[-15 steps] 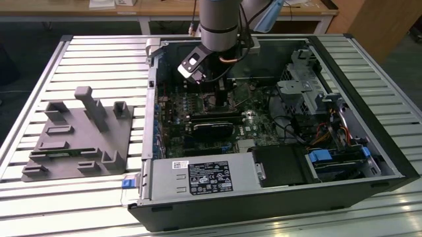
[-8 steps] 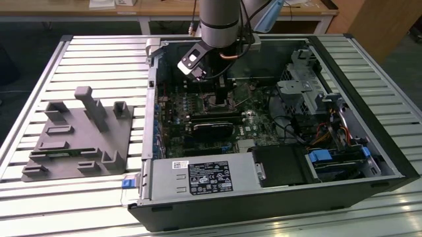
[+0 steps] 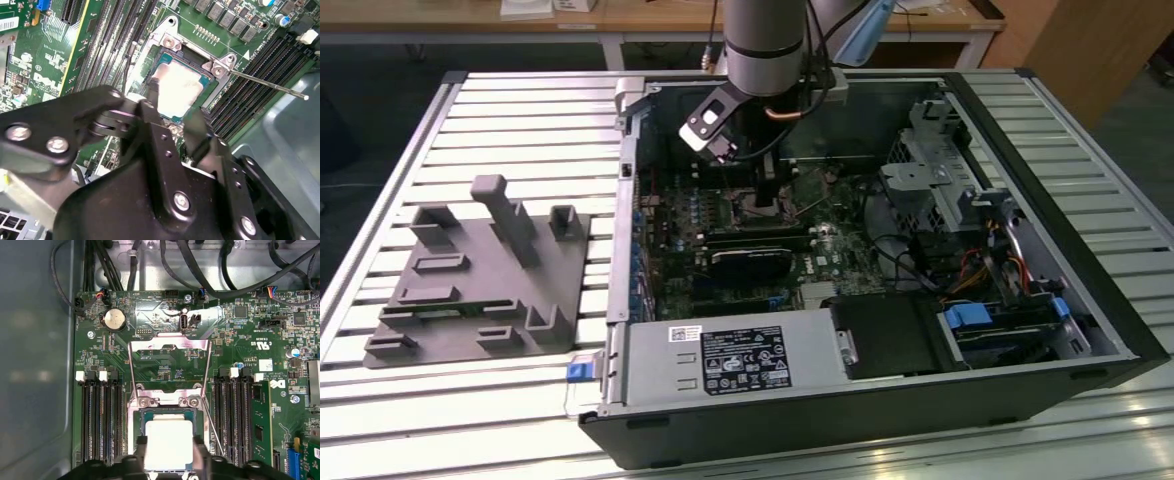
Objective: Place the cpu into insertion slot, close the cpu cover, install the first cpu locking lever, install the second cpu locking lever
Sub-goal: 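Place the cpu into insertion slot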
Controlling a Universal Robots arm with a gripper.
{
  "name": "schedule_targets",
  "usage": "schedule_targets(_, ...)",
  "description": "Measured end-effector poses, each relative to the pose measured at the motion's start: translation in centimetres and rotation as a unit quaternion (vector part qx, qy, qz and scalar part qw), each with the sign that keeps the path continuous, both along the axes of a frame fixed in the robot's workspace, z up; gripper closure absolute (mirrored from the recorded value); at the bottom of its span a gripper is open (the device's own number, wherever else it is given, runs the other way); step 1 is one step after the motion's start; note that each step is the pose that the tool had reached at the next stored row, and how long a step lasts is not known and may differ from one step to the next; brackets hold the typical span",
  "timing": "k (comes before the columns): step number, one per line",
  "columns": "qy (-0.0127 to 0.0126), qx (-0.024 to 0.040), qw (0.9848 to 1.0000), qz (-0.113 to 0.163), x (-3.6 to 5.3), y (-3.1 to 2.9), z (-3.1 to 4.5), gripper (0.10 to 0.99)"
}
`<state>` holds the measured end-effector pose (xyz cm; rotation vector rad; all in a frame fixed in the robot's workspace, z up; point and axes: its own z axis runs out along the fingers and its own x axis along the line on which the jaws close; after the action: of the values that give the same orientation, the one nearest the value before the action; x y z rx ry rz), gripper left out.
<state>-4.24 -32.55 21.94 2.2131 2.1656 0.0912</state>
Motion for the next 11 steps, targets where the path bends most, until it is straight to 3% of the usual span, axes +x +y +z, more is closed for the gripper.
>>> schedule_targets(1, 0.0, 0.0, 1.0, 0.0, 0.0, 0.0, 0.0, 0.612)
schedule_targets(3, 0.0, 0.0, 1.0, 0.0, 0.0, 0.0, 0.01, 0.729)
schedule_targets(4, 0.0, 0.0, 1.0, 0.0, 0.0, 0.0, 0.01, 0.729)
schedule_targets(6, 0.0, 0.0, 1.0, 0.0, 0.0, 0.0, 0.01, 0.847)
schedule_targets(7, 0.0, 0.0, 1.0, 0.0, 0.0, 0.0, 0.02, 0.847)
schedule_targets(9, 0.0, 0.0, 1.0, 0.0, 0.0, 0.0, 0.02, 0.965)
schedule_targets(11, 0.0, 0.0, 1.0, 0.0, 0.0, 0.0, 0.03, 0.98)
